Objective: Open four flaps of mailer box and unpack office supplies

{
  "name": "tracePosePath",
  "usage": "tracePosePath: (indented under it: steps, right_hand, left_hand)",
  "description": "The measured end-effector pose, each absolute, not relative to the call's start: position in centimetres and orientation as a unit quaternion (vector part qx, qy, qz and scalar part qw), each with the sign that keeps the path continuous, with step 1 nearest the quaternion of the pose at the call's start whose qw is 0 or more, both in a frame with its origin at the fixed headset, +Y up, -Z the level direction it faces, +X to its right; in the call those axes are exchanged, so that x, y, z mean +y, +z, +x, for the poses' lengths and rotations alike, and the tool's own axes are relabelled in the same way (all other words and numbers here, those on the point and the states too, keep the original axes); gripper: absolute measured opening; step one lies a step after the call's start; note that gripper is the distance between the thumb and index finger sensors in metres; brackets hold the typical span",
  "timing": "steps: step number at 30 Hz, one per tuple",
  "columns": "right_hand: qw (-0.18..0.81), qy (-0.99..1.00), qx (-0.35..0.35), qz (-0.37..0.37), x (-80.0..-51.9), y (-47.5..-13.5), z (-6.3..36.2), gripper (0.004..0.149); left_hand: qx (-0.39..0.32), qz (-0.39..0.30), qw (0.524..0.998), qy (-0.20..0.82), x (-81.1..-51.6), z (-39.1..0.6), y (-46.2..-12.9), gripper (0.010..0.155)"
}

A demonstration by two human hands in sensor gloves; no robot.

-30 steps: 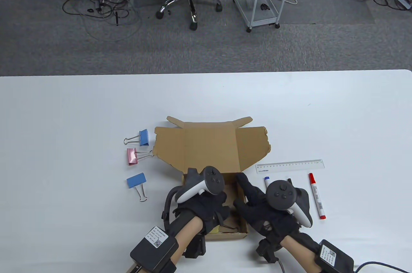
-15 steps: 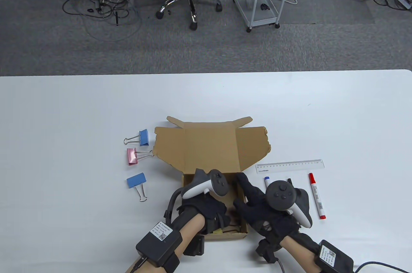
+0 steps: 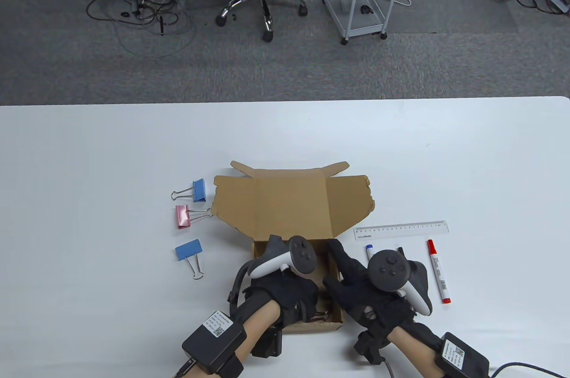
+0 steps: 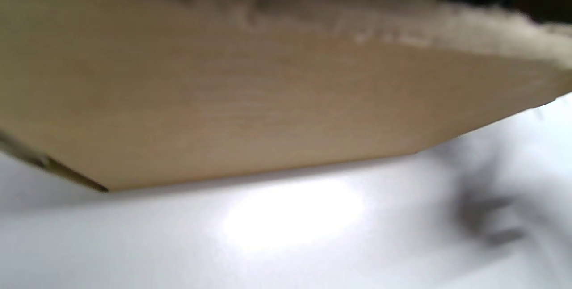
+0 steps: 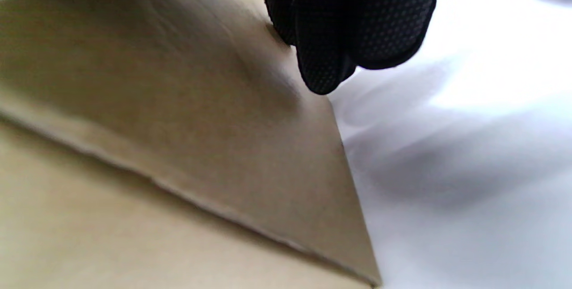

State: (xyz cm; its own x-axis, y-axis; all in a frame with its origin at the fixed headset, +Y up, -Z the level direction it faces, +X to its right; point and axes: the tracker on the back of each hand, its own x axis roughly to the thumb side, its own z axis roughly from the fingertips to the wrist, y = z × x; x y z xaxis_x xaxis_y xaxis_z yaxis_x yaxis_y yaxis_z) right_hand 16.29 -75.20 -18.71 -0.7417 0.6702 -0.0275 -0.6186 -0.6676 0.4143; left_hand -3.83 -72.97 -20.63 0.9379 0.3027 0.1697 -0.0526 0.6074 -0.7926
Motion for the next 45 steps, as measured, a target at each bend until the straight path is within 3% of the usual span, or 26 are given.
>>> tracePosePath:
  steps: [9,15,19,24,29,38,45]
  right_hand:
    - [0.356,0.91,0.204,0.064,-75.2,-18.7,16.3,0.069]
    - [0.355,0.91,0.204,0.065,-75.2,-18.7,16.3,0.069]
    - [0.355,0.91,0.204,0.065,-75.2,-18.8,16.3,0.069]
    - [0.355,0.91,0.205,0.066,-75.2,-18.8,16.3,0.069]
    - [0.354,0.91,0.206,0.066,-75.2,-18.8,16.3,0.069]
    - [0.355,0.909,0.208,0.066,-75.3,-18.8,16.4,0.069]
    - [0.356,0.908,0.208,0.067,-75.3,-18.8,16.4,0.069]
  left_hand:
    - [-0.092,-0.296,0.934,0.175,-66.0,-8.5,-20.2,0.05]
    - [-0.034,-0.182,0.936,0.3,-61.1,-16.2,-18.6,0.049]
    - [0.034,-0.118,0.924,0.362,-60.1,-22.1,-17.8,0.049]
    - [0.122,-0.079,0.905,0.4,-61.6,-28.0,-17.9,0.048]
    - [0.193,-0.088,0.888,0.409,-65.5,-32.1,-19.0,0.047]
    - [0.281,-0.085,0.847,0.443,-72.0,-36.0,-22.5,0.045]
    - [0.324,-0.087,0.846,0.414,-75.0,-37.5,-25.6,0.044]
